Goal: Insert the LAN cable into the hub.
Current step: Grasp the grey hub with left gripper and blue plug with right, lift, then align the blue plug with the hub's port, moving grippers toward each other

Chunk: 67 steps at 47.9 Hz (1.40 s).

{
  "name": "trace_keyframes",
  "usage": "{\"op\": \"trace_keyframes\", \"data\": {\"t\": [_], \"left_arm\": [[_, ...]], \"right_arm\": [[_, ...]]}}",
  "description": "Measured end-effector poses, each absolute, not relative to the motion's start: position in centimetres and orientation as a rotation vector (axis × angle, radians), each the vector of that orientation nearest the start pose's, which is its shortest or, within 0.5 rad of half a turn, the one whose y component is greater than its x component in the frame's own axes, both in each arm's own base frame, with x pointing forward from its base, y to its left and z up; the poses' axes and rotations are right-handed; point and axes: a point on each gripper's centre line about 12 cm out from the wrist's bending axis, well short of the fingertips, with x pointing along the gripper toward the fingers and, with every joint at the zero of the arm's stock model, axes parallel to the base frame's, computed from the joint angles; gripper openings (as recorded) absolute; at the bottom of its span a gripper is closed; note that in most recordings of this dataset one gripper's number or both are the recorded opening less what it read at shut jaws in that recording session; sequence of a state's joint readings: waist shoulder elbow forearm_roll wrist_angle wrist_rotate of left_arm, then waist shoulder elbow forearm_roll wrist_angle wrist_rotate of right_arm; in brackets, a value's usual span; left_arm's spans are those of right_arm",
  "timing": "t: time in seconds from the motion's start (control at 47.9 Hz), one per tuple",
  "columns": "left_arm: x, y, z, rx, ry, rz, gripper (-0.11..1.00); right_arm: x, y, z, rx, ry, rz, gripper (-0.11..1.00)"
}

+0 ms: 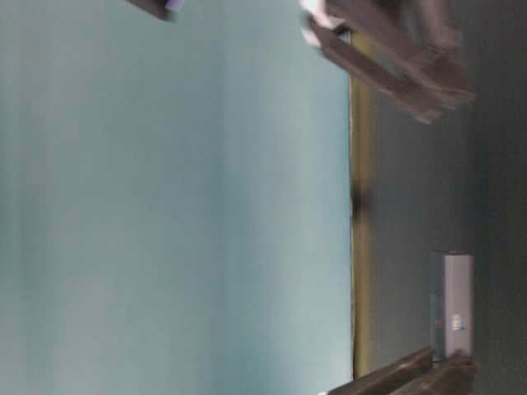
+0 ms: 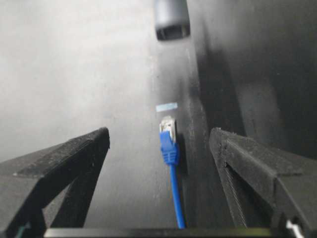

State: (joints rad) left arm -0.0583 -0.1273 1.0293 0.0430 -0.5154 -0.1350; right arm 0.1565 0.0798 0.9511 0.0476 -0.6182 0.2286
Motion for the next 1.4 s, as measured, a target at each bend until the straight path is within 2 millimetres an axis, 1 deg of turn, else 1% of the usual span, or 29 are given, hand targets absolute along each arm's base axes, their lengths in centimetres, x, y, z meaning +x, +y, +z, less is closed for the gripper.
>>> {"op": "trace_keyframes", "data": {"t": [0.167, 0.355, 0.501, 0.584, 0.647, 0.689, 0.835, 0.855, 0.876, 0.897, 1.043, 1.148, 1.273, 1.398], "left_arm": [[31.5, -2.0, 16.0, -0.083, 0.428, -0.053, 0.28], [31.3, -2.2, 15.9, -0.093, 0.459, -0.053, 0.28], [31.4, -2.2, 16.0, -0.106, 0.458, -0.051, 0.28], [31.5, -2.3, 16.1, -0.108, 0.454, -0.053, 0.28], [31.5, -2.3, 16.1, -0.109, 0.454, -0.053, 0.28], [31.5, -2.3, 16.1, -0.111, 0.454, -0.052, 0.28], [31.7, -2.3, 16.3, -0.111, 0.448, -0.053, 0.28], [31.7, -2.3, 16.3, -0.111, 0.448, -0.053, 0.28], [31.7, -2.3, 16.3, -0.111, 0.45, -0.053, 0.28], [31.7, -2.3, 16.3, -0.112, 0.451, -0.052, 0.28], [32.0, -2.2, 16.5, -0.11, 0.46, -0.049, 0.28], [32.5, -2.3, 16.9, -0.106, 0.471, -0.048, 0.28], [33.2, -2.3, 17.7, -0.077, 0.48, -0.052, 0.28], [33.6, -2.2, 17.8, -0.055, 0.487, -0.055, 0.28]], "right_arm": [[35.1, 5.2, 9.9, 0.203, 0.435, 0.072, 0.79], [35.6, 5.3, 7.2, 0.191, 0.494, 0.064, 0.79], [35.9, 5.5, 6.3, 0.189, 0.513, 0.065, 0.78], [36.2, 5.6, 6.0, 0.189, 0.516, 0.065, 0.74], [36.5, 5.7, 5.9, 0.19, 0.522, 0.063, 0.65], [36.6, 5.7, 5.8, 0.186, 0.533, 0.063, 0.57], [36.5, 6.0, 5.5, 0.174, 0.574, 0.069, 0.19], [36.4, 6.1, 5.4, 0.172, 0.579, 0.072, 0.14], [36.3, 6.1, 5.4, 0.172, 0.582, 0.073, 0.12], [36.1, 6.2, 5.3, 0.17, 0.587, 0.075, 0.13], [35.6, 6.5, 6.1, 0.177, 0.587, 0.079, 0.13], [35.4, 6.4, 7.4, 0.193, 0.592, 0.066, 0.13], [35.5, 6.0, 9.5, 0.195, 0.597, 0.059, 0.13], [35.7, 5.2, 11.2, 0.168, 0.597, 0.053, 0.13]]}}
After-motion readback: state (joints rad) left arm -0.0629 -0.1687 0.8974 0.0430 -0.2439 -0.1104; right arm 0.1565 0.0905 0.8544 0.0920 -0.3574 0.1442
